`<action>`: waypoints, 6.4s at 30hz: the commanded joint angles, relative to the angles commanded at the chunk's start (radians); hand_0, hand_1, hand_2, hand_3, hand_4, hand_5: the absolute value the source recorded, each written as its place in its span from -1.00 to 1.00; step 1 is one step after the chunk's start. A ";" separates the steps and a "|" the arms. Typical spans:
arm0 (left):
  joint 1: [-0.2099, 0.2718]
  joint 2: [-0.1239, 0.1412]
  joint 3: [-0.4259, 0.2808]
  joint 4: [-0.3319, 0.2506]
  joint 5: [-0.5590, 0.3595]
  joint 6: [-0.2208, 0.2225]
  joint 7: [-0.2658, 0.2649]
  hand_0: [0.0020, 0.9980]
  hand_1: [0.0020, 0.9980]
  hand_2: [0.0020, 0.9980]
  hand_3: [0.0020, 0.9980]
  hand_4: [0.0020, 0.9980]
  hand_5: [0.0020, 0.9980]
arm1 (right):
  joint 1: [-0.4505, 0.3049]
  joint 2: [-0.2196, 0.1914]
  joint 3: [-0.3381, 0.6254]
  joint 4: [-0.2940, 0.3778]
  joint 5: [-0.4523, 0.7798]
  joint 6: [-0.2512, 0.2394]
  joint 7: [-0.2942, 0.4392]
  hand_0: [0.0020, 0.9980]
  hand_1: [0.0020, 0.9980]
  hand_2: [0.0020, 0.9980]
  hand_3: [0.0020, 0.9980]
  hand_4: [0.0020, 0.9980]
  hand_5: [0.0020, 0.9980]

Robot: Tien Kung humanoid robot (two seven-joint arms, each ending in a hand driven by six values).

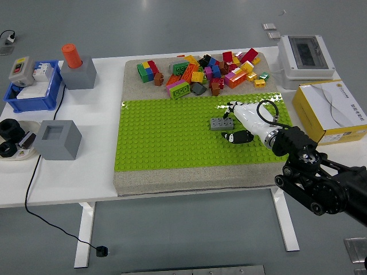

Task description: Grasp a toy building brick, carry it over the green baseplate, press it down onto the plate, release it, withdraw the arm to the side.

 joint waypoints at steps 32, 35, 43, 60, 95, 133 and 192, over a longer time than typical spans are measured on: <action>0.000 0.001 0.008 0.000 -0.004 -0.001 -0.003 0.31 0.21 0.17 0.34 0.27 -0.50 | 0.026 0.049 -0.052 -0.107 0.023 -0.008 0.002 -0.07 0.57 0.88 0.31 0.45 -0.15; 0.001 0.001 0.009 0.000 -0.006 -0.001 -0.003 0.31 0.21 0.17 0.34 0.27 -0.50 | 0.026 0.049 -0.053 -0.106 0.024 -0.010 0.003 -0.07 0.57 0.88 0.31 0.45 -0.15; 0.009 0.001 0.017 0.000 -0.020 -0.002 -0.002 0.31 0.20 0.17 0.34 0.27 -0.50 | 0.016 0.011 -0.021 -0.012 0.063 -0.040 0.020 -0.14 0.47 0.80 0.32 0.44 -0.18; -0.005 0.011 0.024 0.000 -0.005 -0.008 0.001 0.31 0.21 0.17 0.34 0.27 -0.50 | -0.254 -0.114 0.315 0.350 0.467 -0.212 0.217 -0.12 0.41 0.69 0.32 0.43 -0.18; -0.071 -0.040 -0.097 0.000 0.199 -0.013 0.050 0.32 0.21 0.18 0.34 0.28 -0.50 | -0.486 -0.056 0.639 0.367 1.359 -0.328 0.588 -0.32 -0.07 0.21 0.24 0.42 -0.22; -0.055 -0.048 -0.109 0.000 0.186 -0.010 0.051 0.32 0.21 0.18 0.34 0.28 -0.49 | -0.498 -0.055 0.702 0.397 1.253 -0.301 0.539 -0.26 -0.02 0.26 0.26 0.47 -0.19; 0.115 -0.063 -0.056 0.000 -0.109 -0.136 0.224 0.35 0.28 0.35 0.56 0.83 0.67 | -0.486 -0.052 0.640 0.406 1.102 -0.315 0.527 -0.16 0.07 0.32 0.26 0.58 -0.11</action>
